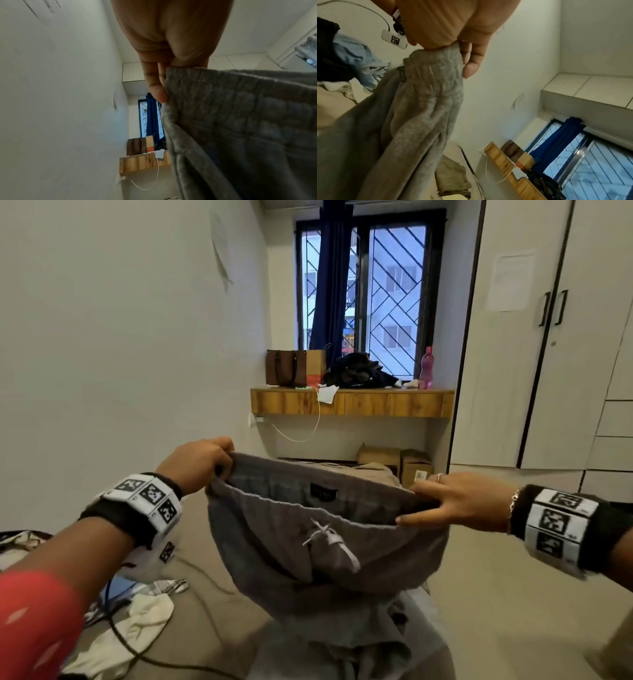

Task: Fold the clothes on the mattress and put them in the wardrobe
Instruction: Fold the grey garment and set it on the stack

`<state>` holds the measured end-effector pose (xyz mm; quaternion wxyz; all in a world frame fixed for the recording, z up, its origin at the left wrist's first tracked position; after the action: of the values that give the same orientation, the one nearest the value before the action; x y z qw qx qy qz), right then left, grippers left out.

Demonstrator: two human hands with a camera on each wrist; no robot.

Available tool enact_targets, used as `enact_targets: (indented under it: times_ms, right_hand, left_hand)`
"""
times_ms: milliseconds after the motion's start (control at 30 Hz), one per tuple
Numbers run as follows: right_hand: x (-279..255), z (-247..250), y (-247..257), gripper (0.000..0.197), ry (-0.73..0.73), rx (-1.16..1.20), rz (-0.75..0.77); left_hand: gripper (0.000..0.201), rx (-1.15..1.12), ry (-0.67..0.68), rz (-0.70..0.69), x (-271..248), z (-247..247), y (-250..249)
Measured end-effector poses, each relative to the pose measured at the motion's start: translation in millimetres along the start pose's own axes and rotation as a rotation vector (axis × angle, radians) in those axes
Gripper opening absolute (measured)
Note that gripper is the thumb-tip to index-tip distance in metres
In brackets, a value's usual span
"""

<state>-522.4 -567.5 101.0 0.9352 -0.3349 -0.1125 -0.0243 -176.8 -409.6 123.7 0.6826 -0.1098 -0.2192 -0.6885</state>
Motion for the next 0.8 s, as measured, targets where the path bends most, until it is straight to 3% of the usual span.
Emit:
enact_targets:
  times_ms: [67, 133, 233, 333, 400, 567, 667, 800]
  right_hand:
    - [-5, -13, 0, 0.037, 0.132, 0.106, -0.174]
    - [-13, -45, -9, 0.014, 0.359, 0.289, -0.407]
    - [-21, -107, -4, 0.016, 0.454, 0.489, -0.638]
    - [-23, -173, 25, 0.026, 0.614, 0.645, -0.775]
    - [-19, -199, 52, 0.029, 0.637, 0.688, -0.778]
    - [17, -217, 103, 0.026, 0.381, 0.835, -0.738]
    - [46, -225, 126, 0.023, 0.416, 0.941, -0.668]
    - [63, -240, 144, 0.027, 0.552, 0.829, -0.670]
  left_hand:
    - [0.008, -0.021, 0.030, 0.062, -7, -23, 0]
    - [0.011, -0.077, 0.078, 0.106, -12, -55, -3]
    - [0.017, -0.148, 0.214, 0.156, -16, -114, -10]
    - [0.029, -0.106, 0.484, 0.216, -31, -180, -28]
    - [0.035, -0.086, 0.564, 0.152, -40, -209, -50]
    - [0.033, -0.329, 0.512, -0.044, -27, -254, -105]
    - [0.033, -0.354, 0.644, -0.046, -16, -282, -124]
    - [0.030, -0.334, 0.704, -0.050, -14, -307, -134]
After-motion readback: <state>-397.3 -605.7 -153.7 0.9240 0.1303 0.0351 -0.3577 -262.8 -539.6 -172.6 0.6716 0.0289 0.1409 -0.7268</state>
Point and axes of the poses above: each hand's wrist, its own x-axis towards the middle knuckle, its own z-axis out of the back of the hand, y = z × x, the point moved 3 cm from there along x, towards the middle knuckle, and after that the axes turned 8 degrees about -z, right-handed, at the moved point
